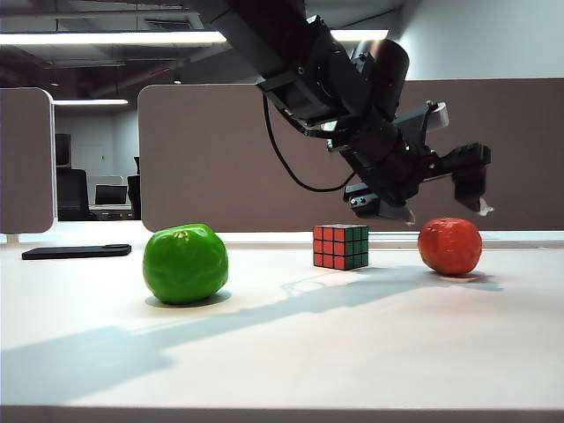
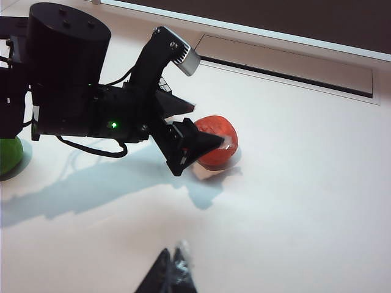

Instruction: Move all the fruits on the tabletop near the face of the Rubik's cube that has the color most similar to each fruit.

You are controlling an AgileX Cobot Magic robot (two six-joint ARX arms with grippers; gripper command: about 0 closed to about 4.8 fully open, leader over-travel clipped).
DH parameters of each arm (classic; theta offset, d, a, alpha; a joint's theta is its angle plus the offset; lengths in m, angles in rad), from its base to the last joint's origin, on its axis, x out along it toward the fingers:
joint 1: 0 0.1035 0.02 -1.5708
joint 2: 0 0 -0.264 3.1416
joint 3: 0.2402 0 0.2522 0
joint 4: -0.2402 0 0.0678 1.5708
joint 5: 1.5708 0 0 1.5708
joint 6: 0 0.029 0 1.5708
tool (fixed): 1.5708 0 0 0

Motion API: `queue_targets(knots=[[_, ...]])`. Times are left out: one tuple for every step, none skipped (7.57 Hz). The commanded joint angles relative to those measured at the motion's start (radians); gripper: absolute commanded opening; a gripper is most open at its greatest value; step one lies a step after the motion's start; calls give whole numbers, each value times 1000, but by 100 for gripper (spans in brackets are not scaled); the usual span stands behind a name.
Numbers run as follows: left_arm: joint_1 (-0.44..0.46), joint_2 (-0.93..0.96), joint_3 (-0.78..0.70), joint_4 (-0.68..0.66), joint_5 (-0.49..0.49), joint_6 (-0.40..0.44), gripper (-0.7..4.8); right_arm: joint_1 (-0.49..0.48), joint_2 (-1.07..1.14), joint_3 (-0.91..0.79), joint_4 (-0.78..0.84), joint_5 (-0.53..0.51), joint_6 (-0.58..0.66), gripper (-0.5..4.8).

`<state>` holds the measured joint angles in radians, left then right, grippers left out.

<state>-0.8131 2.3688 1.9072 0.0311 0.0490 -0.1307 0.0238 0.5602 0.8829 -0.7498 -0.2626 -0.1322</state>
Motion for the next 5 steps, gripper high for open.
queue_targets(knots=[[11, 28, 4, 106, 42, 0, 479, 0, -3, 2, 11, -2, 1, -1], [12, 39, 4, 105, 44, -1, 479, 0, -3, 2, 11, -2, 2, -1], [12, 43, 4, 103, 46, -1, 479, 0, -3, 2, 11, -2, 1, -1], [11, 61, 4, 108, 61, -2, 479, 0, -3, 2, 14, -2, 1, -1], [11, 70, 4, 116, 63, -26, 479, 0, -3, 2, 14, -1, 1, -1]])
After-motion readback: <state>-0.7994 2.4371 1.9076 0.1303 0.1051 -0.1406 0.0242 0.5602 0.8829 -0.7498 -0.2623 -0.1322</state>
